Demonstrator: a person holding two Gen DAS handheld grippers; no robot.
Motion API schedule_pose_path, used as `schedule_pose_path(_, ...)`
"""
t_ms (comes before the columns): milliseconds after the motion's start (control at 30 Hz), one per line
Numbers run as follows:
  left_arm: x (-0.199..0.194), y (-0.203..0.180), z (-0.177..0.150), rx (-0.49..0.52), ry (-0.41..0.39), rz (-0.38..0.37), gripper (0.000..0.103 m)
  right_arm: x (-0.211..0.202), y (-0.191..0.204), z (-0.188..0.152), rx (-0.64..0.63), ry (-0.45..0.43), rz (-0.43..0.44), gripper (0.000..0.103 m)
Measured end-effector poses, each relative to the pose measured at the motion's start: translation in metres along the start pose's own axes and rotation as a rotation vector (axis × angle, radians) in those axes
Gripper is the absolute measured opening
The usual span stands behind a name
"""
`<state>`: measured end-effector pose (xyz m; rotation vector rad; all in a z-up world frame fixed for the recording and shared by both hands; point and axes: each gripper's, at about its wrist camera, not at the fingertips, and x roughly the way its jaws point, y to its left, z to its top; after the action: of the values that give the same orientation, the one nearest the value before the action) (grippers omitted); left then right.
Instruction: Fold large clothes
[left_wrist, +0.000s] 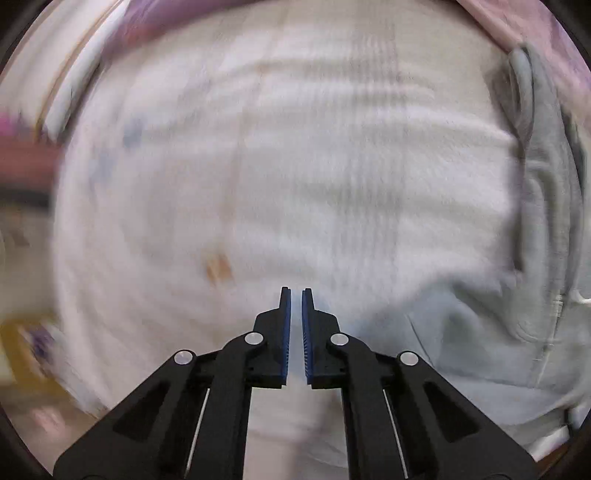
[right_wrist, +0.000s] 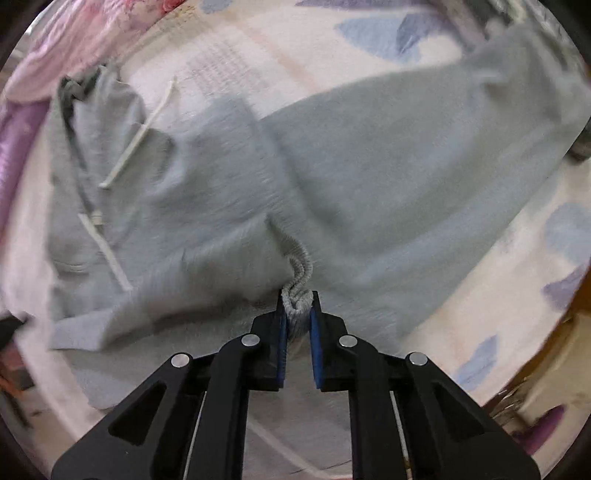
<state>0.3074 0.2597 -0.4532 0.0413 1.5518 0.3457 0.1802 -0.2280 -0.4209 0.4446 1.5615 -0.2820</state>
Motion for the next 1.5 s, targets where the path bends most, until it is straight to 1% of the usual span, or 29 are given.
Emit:
schedule_pose_path(67,-0.003,-0.002,0.010,-0.008,0.032,-0.127,0.007,0.006,-0.009,0.003,0.057,0.031,0.060,0.014)
schedule_pose_path(100,-0.005,-0.003,0.007,0.004,0.046,-0.147,0.010,0.006,-0.010,0.004,0.074,0.040,0.067,0.016)
schedule_pose_path(167,-0.004,-0.006,-0.010,0.061,0.093,-0.167,0.050,0.002,-0.010,0.004,0.071,0.037,0.079,0.019)
schedule_pose_path(200,-0.001,-0.005,-0.022,0.070,0.120,-0.178,0.081,-0.001,-0.006,0.003,0.043,0.032,0.075,0.030)
schedule_pose_path(233,0.002,-0.007,-0.033,0.068,0.143,-0.189,0.081,-0.003,-0.003,0.003,0.021,0.028,0.063,0.040)
schedule_pose_path(267,0.012,-0.002,-0.048,0.049,0.211,-0.213,0.081,-0.005,0.000,0.002,0.002,0.018,0.053,0.053)
schedule_pose_path(300,0.023,0.003,-0.058,0.011,0.267,-0.244,0.081,-0.006,0.001,0.001,-0.012,0.012,0.050,0.053)
schedule_pose_path(333,0.031,0.008,-0.063,-0.034,0.299,-0.280,0.080,-0.005,0.003,0.000,-0.028,0.015,0.051,0.053)
schedule_pose_path(367,0.046,0.017,-0.070,-0.133,0.334,-0.357,0.077,-0.003,0.005,-0.001,-0.039,0.023,0.055,0.053)
schedule_pose_path(400,0.055,0.024,-0.072,-0.203,0.341,-0.417,0.053,-0.002,0.009,-0.001,-0.044,0.028,0.056,0.053)
schedule_pose_path(433,0.065,0.032,-0.073,-0.299,0.341,-0.509,0.014,0.001,0.014,-0.001,-0.047,0.032,0.055,0.053)
schedule_pose_path(467,0.070,0.039,-0.072,-0.367,0.351,-0.543,0.014,0.002,0.009,0.000,-0.051,0.035,0.054,0.053)
schedule_pose_path(500,0.066,0.041,-0.067,-0.374,0.335,-0.513,0.011,0.002,0.010,0.000,-0.057,0.034,0.055,0.053)
schedule_pose_path(567,0.045,0.042,-0.051,-0.333,0.248,-0.434,0.009,-0.003,0.013,0.001,-0.068,0.016,0.062,0.049)
schedule_pose_path(667,0.036,0.037,-0.022,-0.313,0.244,-0.432,0.009,0.001,0.025,0.010,-0.075,0.006,0.058,0.049)
schedule_pose_path(733,0.035,0.029,0.000,-0.277,0.212,-0.406,0.006,0.005,0.024,0.011,-0.066,0.013,0.045,0.049)
schedule_pose_path(800,0.045,0.026,0.015,-0.291,0.233,-0.387,0.007,0.007,0.022,0.010,-0.041,0.018,0.048,0.049)
schedule_pose_path(867,0.049,0.035,0.017,-0.348,0.226,-0.427,0.035,0.003,0.014,0.012,-0.029,0.013,0.047,0.049)
schedule_pose_path(900,0.047,0.039,0.012,-0.369,0.224,-0.446,0.071,0.002,0.012,0.012,-0.029,0.010,0.043,0.049)
schedule_pose_path(967,0.033,0.048,-0.003,-0.368,0.172,-0.456,0.075,-0.003,0.010,0.011,-0.037,-0.005,0.052,0.049)
schedule_pose_path(1067,0.015,0.054,-0.043,-0.241,0.158,-0.369,0.075,-0.005,0.010,0.010,-0.066,-0.023,0.077,0.049)
schedule_pose_path(1133,0.014,0.060,-0.077,-0.201,0.186,-0.311,0.075,0.001,0.012,0.013,-0.072,-0.011,0.071,0.049)
schedule_pose_path(1200,0.024,0.059,-0.109,-0.168,0.247,-0.303,0.075,0.010,0.013,0.016,-0.069,0.005,0.079,0.049)
schedule_pose_path(1233,0.031,0.058,-0.121,-0.160,0.270,-0.311,0.074,0.015,0.016,0.019,-0.070,0.006,0.079,0.049)
schedule_pose_path(1267,0.040,0.055,-0.132,-0.156,0.293,-0.317,0.064,0.020,0.021,0.019,-0.074,0.008,0.079,0.049)
schedule_pose_path(1300,0.050,0.053,-0.143,-0.156,0.303,-0.329,0.010,0.027,0.026,0.020,-0.083,0.016,0.086,0.045)
schedule_pose_path(1333,0.056,0.053,-0.151,-0.170,0.296,-0.344,0.005,0.032,0.029,0.020,-0.092,0.026,0.100,0.044)
schedule_pose_path(1400,0.053,0.053,-0.157,-0.196,0.247,-0.309,0.005,0.045,0.043,0.025,-0.102,0.039,0.090,0.035)
schedule_pose_path(1500,0.028,0.062,-0.153,-0.231,0.191,-0.253,0.005,0.045,0.055,0.031,-0.110,0.034,0.076,0.033)
